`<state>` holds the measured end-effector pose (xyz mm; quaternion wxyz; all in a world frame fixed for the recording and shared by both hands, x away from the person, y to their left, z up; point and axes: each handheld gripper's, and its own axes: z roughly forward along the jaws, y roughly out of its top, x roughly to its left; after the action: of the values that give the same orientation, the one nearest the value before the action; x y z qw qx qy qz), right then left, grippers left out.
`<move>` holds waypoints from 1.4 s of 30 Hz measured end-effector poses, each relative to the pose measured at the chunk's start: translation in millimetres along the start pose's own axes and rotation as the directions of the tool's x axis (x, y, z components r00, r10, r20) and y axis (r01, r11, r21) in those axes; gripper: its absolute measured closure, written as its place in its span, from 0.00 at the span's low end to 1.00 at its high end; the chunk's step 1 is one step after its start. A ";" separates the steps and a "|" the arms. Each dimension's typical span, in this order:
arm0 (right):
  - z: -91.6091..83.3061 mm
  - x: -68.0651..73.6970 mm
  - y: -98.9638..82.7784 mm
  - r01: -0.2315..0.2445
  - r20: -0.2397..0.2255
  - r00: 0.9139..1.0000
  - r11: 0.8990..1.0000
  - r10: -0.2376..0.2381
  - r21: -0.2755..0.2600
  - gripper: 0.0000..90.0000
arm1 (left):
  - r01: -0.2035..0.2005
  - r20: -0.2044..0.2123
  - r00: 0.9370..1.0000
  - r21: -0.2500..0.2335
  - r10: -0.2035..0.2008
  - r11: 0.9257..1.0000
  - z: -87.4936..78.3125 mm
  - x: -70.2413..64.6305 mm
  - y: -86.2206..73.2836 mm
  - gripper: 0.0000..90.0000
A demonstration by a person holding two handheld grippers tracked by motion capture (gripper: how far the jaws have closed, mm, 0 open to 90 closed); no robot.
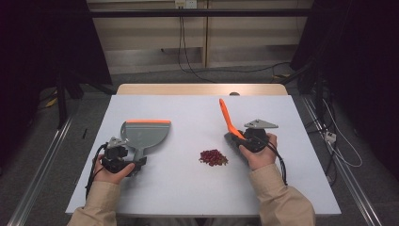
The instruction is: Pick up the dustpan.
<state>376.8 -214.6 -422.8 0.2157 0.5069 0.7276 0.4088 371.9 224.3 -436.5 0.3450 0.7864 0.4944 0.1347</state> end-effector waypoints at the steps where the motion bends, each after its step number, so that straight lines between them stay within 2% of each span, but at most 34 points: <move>1: 0.0 -0.4 0.2 0.001 -0.004 1.000 1.000 -0.001 -0.005 0.78 | 0.011 -0.007 1.000 0.006 -0.011 1.000 1.7 -0.6 1.3 0.20; 5: -1.4 0.4 1.0 -0.009 -0.014 1.000 1.000 0.008 -0.017 0.78 | 0.035 -0.020 0.999 0.045 -0.034 0.998 5.7 2.0 6.1 0.26; 6: -1.4 0.8 1.1 -0.006 -0.014 1.000 1.000 0.006 -0.019 0.78 | 0.038 -0.015 0.999 0.048 -0.037 0.998 6.5 3.0 7.2 0.30; 8: -0.7 1.5 1.6 -0.006 -0.016 1.000 1.000 0.006 -0.019 0.78 | 0.047 -0.022 0.999 0.056 -0.046 0.997 6.9 4.6 10.3 0.45; 9: -0.2 1.6 1.6 -0.010 -0.018 1.000 1.000 0.010 -0.021 0.78 | 0.045 -0.037 0.998 0.059 -0.043 0.997 7.7 5.0 11.5 0.48; 12: 1.0 1.6 1.8 -0.007 -0.022 1.000 1.000 0.007 -0.019 0.78 | 0.064 -0.040 0.997 0.090 -0.061 0.994 13.1 6.8 17.4 0.52; 16: 0.4 1.2 2.8 -0.004 -0.023 1.000 1.000 0.004 -0.023 0.78 | 0.060 -0.058 0.997 0.120 -0.054 0.991 21.5 5.9 25.7 0.55; 18: 0.5 0.9 3.1 -0.006 -0.025 1.000 1.000 0.006 -0.023 0.78 | 0.057 -0.047 0.998 0.130 -0.051 0.990 25.3 5.7 27.4 0.61; 19: 0.4 0.8 3.3 -0.007 -0.027 1.000 1.000 0.006 -0.023 0.78 | 0.040 -0.069 0.997 0.139 -0.031 0.989 27.2 4.9 27.4 0.68; 22: 0.6 0.4 3.8 -0.012 -0.034 0.999 1.000 0.012 -0.028 0.78 | 0.013 -0.068 0.998 0.143 -0.003 0.990 26.3 5.7 27.5 0.70; 28: -1.9 0.0 3.1 -0.009 -0.031 0.999 0.999 0.008 -0.033 0.78 | -0.024 -0.048 0.998 0.126 0.030 0.992 19.9 10.2 28.3 0.71; 33: -7.3 -2.6 3.6 -0.018 -0.031 0.999 0.999 0.016 -0.050 0.79 | -0.059 -0.003 0.998 0.111 0.059 0.992 6.8 12.3 26.0 0.71; 35: -7.3 -3.2 3.2 -0.020 -0.031 0.999 0.999 0.019 -0.048 0.78 | -0.069 0.031 0.997 0.109 0.066 0.992 1.2 11.0 25.9 0.71; 39: -7.9 -2.6 3.5 -0.014 -0.031 0.999 0.999 0.012 -0.048 0.78 | -0.111 0.081 0.991 0.102 0.103 0.989 -7.6 4.7 25.7 0.71; 42: -9.1 -3.6 3.9 -0.008 -0.025 1.000 0.999 0.006 -0.051 0.78 | -0.151 0.120 0.983 0.107 0.138 0.983 -10.8 0.3 24.1 0.71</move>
<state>373.8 -220.8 -414.7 0.2180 0.4986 0.7177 0.4345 382.5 222.4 -412.4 0.3154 0.8452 0.4228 0.0860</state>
